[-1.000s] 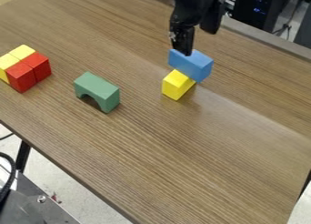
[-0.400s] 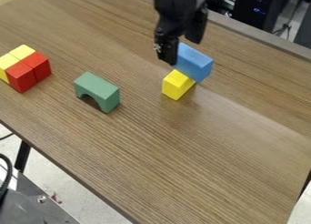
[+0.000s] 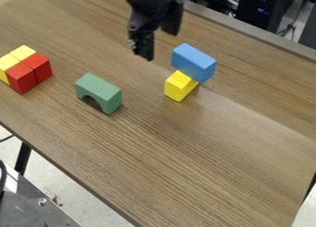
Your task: Put the green object and put at the top
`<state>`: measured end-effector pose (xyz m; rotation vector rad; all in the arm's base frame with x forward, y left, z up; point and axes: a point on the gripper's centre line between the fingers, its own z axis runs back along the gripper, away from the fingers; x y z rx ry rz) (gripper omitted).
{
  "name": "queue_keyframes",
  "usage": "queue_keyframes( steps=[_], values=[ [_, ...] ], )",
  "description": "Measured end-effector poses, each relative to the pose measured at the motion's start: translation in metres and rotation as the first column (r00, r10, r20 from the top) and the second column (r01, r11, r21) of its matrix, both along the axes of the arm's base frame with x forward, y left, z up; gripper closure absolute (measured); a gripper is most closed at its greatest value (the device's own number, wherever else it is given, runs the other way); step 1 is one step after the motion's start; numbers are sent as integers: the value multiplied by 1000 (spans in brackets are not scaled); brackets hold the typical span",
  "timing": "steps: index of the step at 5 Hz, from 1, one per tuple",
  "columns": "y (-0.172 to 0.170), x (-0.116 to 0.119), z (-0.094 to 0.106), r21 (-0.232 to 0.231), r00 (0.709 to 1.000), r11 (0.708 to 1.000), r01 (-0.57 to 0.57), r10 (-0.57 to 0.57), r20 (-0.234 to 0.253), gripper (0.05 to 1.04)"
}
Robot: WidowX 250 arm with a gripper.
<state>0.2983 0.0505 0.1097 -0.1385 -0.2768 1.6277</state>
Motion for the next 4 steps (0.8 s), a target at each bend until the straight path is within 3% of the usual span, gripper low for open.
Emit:
queue_keyframes(
  steps=[3,4],
  values=[
    [34,-20,-17,34,996,997,-70,71,-56,84],
    [41,-26,-31,47,992,996,-74,79,-98,84]
  ],
)
